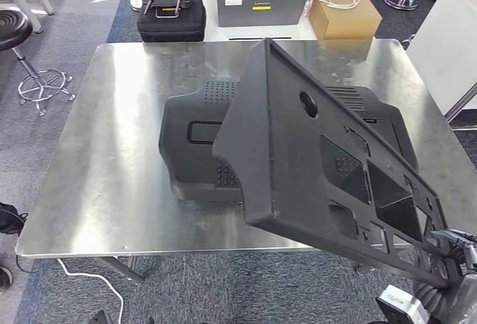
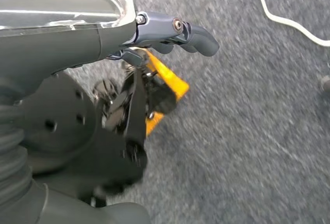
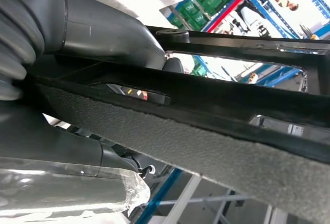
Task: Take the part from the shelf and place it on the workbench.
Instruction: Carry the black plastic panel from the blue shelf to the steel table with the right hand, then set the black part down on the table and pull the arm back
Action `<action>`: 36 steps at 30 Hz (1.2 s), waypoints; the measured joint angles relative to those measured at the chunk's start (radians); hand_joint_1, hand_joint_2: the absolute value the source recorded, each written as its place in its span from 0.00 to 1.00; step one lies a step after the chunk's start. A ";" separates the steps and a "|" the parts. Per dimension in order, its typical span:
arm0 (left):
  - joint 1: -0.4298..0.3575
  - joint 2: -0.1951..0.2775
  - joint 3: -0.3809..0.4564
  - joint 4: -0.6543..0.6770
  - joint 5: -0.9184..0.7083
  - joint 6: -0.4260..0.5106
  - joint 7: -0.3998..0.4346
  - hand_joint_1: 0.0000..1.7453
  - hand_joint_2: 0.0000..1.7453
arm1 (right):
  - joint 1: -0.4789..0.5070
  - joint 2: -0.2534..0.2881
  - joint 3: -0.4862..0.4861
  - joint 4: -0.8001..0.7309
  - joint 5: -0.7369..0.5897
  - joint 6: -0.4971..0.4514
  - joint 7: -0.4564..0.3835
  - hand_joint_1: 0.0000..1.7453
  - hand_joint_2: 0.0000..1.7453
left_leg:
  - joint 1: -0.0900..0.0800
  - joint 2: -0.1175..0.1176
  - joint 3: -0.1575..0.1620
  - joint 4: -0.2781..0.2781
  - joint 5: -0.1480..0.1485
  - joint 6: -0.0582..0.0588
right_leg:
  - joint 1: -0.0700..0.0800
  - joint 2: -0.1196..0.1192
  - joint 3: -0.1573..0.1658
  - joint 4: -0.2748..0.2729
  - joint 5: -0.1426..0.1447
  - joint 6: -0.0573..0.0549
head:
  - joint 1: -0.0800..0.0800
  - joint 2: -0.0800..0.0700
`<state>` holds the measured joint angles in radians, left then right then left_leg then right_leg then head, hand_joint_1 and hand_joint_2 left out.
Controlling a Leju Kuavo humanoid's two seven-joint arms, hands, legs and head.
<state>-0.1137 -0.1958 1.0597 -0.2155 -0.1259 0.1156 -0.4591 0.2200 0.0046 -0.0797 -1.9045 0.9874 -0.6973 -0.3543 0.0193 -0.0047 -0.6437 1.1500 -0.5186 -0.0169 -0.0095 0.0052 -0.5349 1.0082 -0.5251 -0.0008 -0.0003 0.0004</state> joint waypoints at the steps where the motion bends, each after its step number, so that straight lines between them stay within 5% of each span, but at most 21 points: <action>1: -0.001 0.000 0.000 0.000 0.000 0.000 0.000 0.00 1.00 | -0.001 0.000 0.000 0.000 0.000 0.000 0.000 1.00 1.00 | 0.000 0.001 0.021 -0.050 0.021 0.002 | 0.001 0.001 0.004 0.003 -0.007 0.007 | 0.000 0.000; 7: 0.000 0.000 0.000 0.000 0.000 0.000 0.000 0.00 1.00 | -0.006 -0.001 0.002 0.000 0.000 0.000 0.000 1.00 1.00 | -0.004 -0.001 0.043 -0.095 0.016 0.040 | -0.002 -0.001 -0.006 0.040 -0.039 0.031 | 0.001 0.000; 10: -0.003 0.000 0.000 0.000 0.000 0.000 0.000 0.00 1.00 | -0.006 -0.002 0.002 0.000 0.000 0.000 0.000 1.00 1.00 | -0.006 0.000 0.050 -0.096 0.010 0.052 | -0.003 -0.003 -0.096 0.215 -0.112 0.037 | 0.001 0.000; 12: -0.002 0.000 0.000 0.000 0.000 0.006 0.005 0.00 1.00 | -0.005 -0.002 0.002 0.001 0.001 0.000 0.000 1.00 1.00 | -0.010 0.000 0.055 -0.096 0.005 0.057 | -0.002 -0.003 -0.151 0.295 -0.120 0.034 | 0.001 0.000; 13: -0.002 0.000 0.000 0.000 0.000 0.013 0.012 0.00 1.00 | -0.005 -0.002 0.002 0.002 0.003 0.000 0.001 1.00 1.00 | -0.012 -0.001 0.059 -0.096 0.002 0.058 | -0.001 -0.002 -0.154 0.282 -0.095 0.030 | 0.001 0.000; 15: -0.001 0.000 0.000 0.000 0.000 0.033 0.029 0.00 1.00 | -0.007 -0.003 0.003 0.002 0.011 0.000 0.004 1.00 1.00 | -0.014 -0.003 0.069 -0.097 -0.004 0.058 | 0.006 -0.001 -0.115 0.166 -0.014 0.016 | 0.001 0.000; 17: -0.002 -0.002 0.000 0.000 0.000 0.048 0.038 0.00 1.00 | -0.011 -0.005 0.004 0.002 0.022 0.000 0.010 1.00 1.00 | -0.015 -0.005 0.072 -0.098 -0.008 0.054 | 0.016 0.000 -0.077 0.063 0.035 0.001 | 0.001 0.000; 21: -0.005 -0.003 -0.001 0.000 0.000 0.058 0.044 0.00 1.00 | -0.023 -0.014 0.009 0.003 0.035 0.000 0.023 1.00 1.00 | -0.017 -0.004 0.069 -0.098 -0.013 0.052 | 0.018 0.002 -0.066 0.025 0.032 0.013 | 0.000 0.000; 36: -0.013 -0.002 -0.006 0.000 0.000 0.058 0.052 0.00 1.00 | -0.123 -0.089 0.058 0.045 0.063 0.000 0.082 1.00 1.00 | -0.017 -0.004 0.075 -0.109 -0.007 0.043 | 0.018 0.001 -0.064 0.027 0.030 0.009 | 0.000 0.000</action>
<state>-0.1264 -0.1976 1.0534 -0.2155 -0.1259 0.1731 -0.4074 0.0974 -0.0840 -0.0213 -1.8600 1.0508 -0.6973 -0.2725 0.0018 -0.0085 -0.5692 1.0413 -0.5259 0.0263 0.0087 0.0066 -0.5994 1.0351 -0.4946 0.0085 -0.0004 0.0004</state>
